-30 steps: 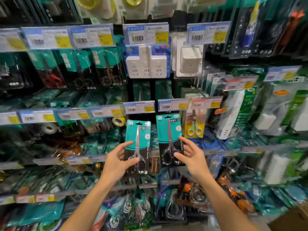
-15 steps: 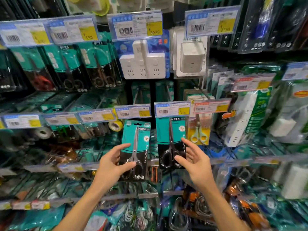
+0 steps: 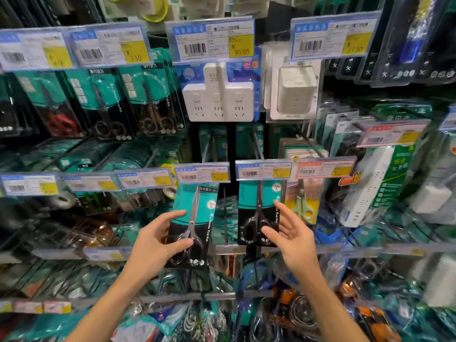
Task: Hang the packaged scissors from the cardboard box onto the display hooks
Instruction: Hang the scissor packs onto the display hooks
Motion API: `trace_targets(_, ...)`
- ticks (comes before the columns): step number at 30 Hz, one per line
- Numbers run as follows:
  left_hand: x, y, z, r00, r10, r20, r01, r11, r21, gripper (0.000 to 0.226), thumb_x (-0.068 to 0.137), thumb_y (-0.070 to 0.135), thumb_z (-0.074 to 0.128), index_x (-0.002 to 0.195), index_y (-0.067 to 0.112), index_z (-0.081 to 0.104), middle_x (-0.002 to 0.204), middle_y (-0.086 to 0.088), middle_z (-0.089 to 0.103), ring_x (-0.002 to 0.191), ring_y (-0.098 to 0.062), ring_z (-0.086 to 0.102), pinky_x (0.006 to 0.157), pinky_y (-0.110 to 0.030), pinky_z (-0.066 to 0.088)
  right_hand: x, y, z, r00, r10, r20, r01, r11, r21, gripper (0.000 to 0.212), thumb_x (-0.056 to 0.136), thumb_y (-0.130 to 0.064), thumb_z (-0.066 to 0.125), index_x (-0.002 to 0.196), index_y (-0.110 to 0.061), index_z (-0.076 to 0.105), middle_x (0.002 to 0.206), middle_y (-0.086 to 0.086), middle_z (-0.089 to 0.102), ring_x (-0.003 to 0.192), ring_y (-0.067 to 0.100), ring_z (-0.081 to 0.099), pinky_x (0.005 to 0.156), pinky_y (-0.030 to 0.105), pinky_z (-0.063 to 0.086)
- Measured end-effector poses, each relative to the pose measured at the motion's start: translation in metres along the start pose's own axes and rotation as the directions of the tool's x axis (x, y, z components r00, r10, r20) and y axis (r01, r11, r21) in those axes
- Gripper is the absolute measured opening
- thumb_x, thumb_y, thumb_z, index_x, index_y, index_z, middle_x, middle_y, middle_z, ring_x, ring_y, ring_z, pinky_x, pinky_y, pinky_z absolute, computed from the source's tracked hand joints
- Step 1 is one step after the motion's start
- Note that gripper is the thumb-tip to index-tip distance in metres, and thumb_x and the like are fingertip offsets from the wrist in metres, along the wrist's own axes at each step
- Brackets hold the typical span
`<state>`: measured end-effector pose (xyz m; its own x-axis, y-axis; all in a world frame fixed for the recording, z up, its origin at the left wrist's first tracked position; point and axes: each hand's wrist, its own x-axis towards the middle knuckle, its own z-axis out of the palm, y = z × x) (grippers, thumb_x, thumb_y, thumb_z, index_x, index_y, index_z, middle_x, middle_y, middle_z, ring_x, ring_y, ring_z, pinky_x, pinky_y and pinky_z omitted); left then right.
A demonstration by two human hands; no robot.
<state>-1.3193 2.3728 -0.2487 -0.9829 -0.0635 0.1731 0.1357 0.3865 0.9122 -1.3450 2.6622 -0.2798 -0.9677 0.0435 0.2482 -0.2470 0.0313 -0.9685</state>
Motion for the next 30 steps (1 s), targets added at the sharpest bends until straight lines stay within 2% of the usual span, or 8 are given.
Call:
trace_targets(4, 0.000, -0.001, -0.002, 1.000, 0.011, -0.015, -0.011, 1.000, -0.006, 0.057, 0.062, 0.026, 0.086, 0.109, 0.050, 0.065, 0.125, 0.009, 0.065, 0.120, -0.019, 0.059, 0.107, -0.049, 0.043, -0.001, 0.001, 0.000, 1.000, -0.002, 0.010, 0.002, 1.000, -0.012, 0.060, 0.081, -0.012, 0.075, 0.123, -0.047, 0.052, 0.126, -0.031, 0.050, 0.116, -0.006, 0.050, 0.091, 0.004, 0.043)
trace_targets(9, -0.005, -0.002, 0.000, 1.000, 0.017, 0.010, -0.017, 1.000, -0.001, 0.056, 0.063, 0.024, 0.086, 0.108, 0.051, 0.064, 0.123, 0.015, 0.065, 0.118, -0.010, 0.060, 0.108, -0.045, 0.043, -0.003, 0.006, 0.001, 1.000, 0.017, -0.016, -0.017, 1.000, 0.014, 0.060, 0.077, -0.021, 0.076, 0.125, -0.051, 0.055, 0.138, -0.013, 0.055, 0.129, 0.013, 0.052, 0.108, 0.040, 0.044)
trace_targets(14, -0.004, -0.005, -0.004, 1.000, -0.006, 0.016, 0.005, 1.000, 0.020, 0.058, 0.063, 0.029, 0.085, 0.112, 0.051, 0.062, 0.130, 0.013, 0.060, 0.126, -0.016, 0.053, 0.112, -0.045, 0.038, 0.008, 0.009, 0.004, 0.999, 0.038, -0.008, -0.037, 0.999, 0.010, 0.061, 0.082, -0.016, 0.076, 0.129, -0.048, 0.054, 0.139, -0.011, 0.055, 0.131, 0.016, 0.050, 0.108, 0.046, 0.044)
trace_targets(17, -0.003, -0.006, -0.006, 1.000, -0.010, 0.010, 0.010, 1.000, -0.001, 0.060, 0.064, 0.027, 0.086, 0.115, 0.048, 0.063, 0.130, 0.011, 0.061, 0.125, -0.018, 0.054, 0.109, -0.043, 0.041, 0.014, 0.014, 0.005, 0.998, 0.054, -0.017, -0.054, 0.998, 0.011, 0.060, 0.082, -0.015, 0.075, 0.128, -0.049, 0.055, 0.138, -0.009, 0.056, 0.131, 0.018, 0.049, 0.109, 0.045, 0.043)
trace_targets(21, -0.005, -0.005, -0.007, 1.000, -0.019, -0.008, 0.019, 1.000, 0.005, 0.058, 0.066, 0.016, 0.086, 0.113, 0.044, 0.065, 0.128, 0.014, 0.060, 0.125, -0.012, 0.051, 0.101, -0.021, 0.035, 0.024, 0.012, 0.006, 0.998, 0.053, -0.040, -0.053, 0.998, -0.022, 0.059, 0.083, -0.010, 0.074, 0.121, -0.050, 0.053, 0.125, -0.029, 0.050, 0.130, 0.015, 0.045, 0.106, 0.028, 0.039)
trace_targets(23, -0.005, -0.004, -0.006, 1.000, -0.023, -0.013, 0.023, 1.000, 0.017, 0.059, 0.067, 0.015, 0.086, 0.115, 0.042, 0.064, 0.128, 0.015, 0.059, 0.124, -0.013, 0.050, 0.102, -0.024, 0.034, 0.027, 0.011, 0.004, 0.998, 0.049, -0.041, -0.050, 0.998, -0.029, 0.059, 0.084, -0.009, 0.073, 0.120, -0.050, 0.052, 0.124, -0.030, 0.048, 0.126, 0.012, 0.045, 0.105, 0.026, 0.038)
trace_targets(27, -0.002, -0.004, -0.004, 1.000, -0.021, -0.008, 0.021, 1.000, 0.022, 0.060, 0.067, 0.017, 0.086, 0.116, 0.043, 0.063, 0.126, 0.019, 0.057, 0.125, -0.013, 0.050, 0.108, -0.030, 0.035, 0.036, 0.014, 0.003, 0.999, 0.022, -0.036, -0.025, 0.996, -0.081, 0.057, 0.087, -0.011, 0.071, 0.127, -0.045, 0.049, 0.142, -0.011, 0.045, 0.128, 0.013, 0.043, 0.108, 0.029, 0.037)
trace_targets(30, -0.001, -0.003, -0.001, 1.000, -0.006, -0.004, 0.006, 1.000, 0.014, 0.059, 0.067, 0.015, 0.085, 0.114, 0.042, 0.064, 0.124, 0.022, 0.057, 0.125, -0.011, 0.050, 0.107, -0.027, 0.034, 0.042, 0.014, 0.005, 1.000, 0.009, -0.021, -0.010, 0.998, -0.063, 0.056, 0.087, -0.009, 0.069, 0.127, -0.043, 0.049, 0.141, -0.011, 0.044, 0.131, 0.012, 0.040, 0.108, 0.026, 0.035)
